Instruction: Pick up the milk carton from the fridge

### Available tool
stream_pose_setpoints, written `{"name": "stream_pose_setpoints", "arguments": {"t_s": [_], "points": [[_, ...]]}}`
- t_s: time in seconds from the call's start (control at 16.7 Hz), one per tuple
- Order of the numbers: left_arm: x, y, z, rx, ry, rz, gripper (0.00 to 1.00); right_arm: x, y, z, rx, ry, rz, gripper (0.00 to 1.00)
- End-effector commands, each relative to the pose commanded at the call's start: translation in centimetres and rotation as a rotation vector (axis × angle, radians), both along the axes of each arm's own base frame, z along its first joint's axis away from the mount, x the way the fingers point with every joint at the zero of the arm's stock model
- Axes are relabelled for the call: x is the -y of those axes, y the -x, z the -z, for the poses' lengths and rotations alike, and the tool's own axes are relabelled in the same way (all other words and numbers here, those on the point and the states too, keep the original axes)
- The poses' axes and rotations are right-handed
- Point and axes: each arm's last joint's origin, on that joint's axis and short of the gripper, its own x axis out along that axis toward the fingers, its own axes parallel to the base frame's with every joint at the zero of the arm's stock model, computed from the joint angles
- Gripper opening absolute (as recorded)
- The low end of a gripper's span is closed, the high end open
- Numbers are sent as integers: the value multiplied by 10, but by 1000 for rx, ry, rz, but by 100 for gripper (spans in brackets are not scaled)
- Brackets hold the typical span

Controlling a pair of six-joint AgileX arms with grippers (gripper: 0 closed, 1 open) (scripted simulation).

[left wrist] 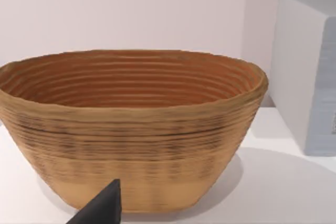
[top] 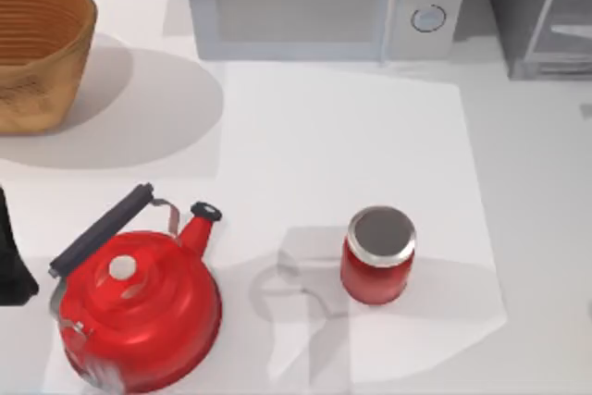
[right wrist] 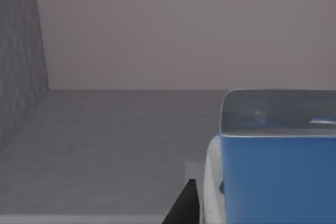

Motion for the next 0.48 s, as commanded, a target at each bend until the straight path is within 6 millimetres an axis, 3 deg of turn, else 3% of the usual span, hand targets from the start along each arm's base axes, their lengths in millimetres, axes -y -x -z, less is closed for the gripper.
{"name": "stream_pose_setpoints", "arguments": {"t_s": [0.48], "points": [[0,0,0,0,0,0,100,-4,3,-7,6,2,-6,0]]}}
